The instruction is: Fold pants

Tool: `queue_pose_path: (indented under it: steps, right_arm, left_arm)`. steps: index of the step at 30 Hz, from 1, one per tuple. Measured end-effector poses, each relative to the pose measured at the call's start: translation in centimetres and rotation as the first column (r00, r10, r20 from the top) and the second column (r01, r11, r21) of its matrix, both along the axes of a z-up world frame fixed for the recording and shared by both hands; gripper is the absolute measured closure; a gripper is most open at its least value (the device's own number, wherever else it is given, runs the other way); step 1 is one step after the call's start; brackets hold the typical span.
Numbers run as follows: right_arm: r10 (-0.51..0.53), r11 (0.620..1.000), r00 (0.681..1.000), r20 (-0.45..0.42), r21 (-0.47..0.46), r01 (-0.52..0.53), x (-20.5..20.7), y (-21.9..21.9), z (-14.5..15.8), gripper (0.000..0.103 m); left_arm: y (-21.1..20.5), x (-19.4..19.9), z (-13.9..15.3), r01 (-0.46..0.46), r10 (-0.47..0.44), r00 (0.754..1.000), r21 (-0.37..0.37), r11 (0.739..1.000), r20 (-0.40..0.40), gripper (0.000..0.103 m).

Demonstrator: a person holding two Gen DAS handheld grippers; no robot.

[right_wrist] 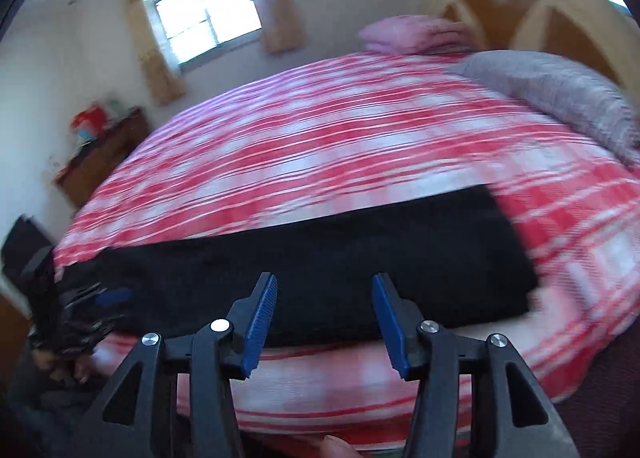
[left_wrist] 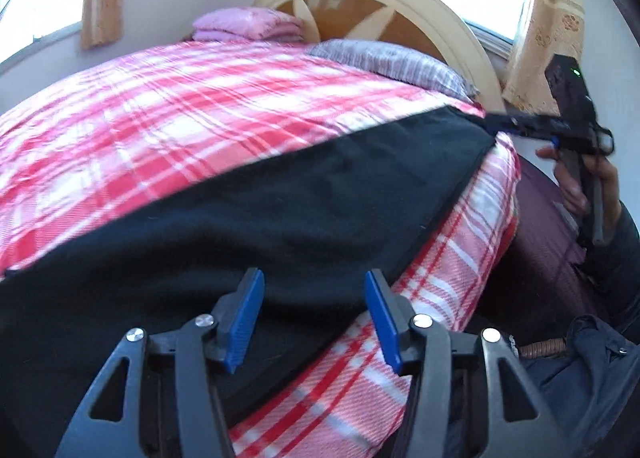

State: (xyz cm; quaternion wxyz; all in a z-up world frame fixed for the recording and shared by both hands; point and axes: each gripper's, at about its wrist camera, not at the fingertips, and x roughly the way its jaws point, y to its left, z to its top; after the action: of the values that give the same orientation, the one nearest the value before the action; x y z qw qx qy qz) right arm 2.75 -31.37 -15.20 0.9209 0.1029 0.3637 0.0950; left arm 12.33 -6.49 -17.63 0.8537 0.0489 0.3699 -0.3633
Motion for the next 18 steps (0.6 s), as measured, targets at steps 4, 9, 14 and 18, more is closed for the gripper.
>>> queue_pose_path:
  steps: [4,9,14,18]
  right_arm:
    - [0.197,0.978,0.98,-0.041,0.076,-0.194,1.4,6.2,-1.9,0.051]
    - [0.278,0.96,0.929,-0.246,0.06,-0.272,4.6,11.9,-7.2,0.051]
    - [0.298,0.954,0.933,-0.2,0.051,-0.294,5.2,12.7,-4.5,0.051]
    - [0.296,0.955,0.949,-0.108,0.03,-0.294,6.9,14.6,-1.2,0.051]
  left_arm:
    - [2.6,0.6,-0.6,-0.085,0.085,0.996,0.018,0.996,-0.002,0.041]
    - [3.4,1.1,-2.9,-0.107,0.11,0.994,0.104,0.989,-0.024,0.041]
    - [3.5,-0.4,-3.1,-0.054,0.049,0.998,0.166,0.985,0.033,0.039]
    - [5.6,-0.8,-2.5,-0.08,0.075,0.996,0.133,0.988,0.049,0.039]
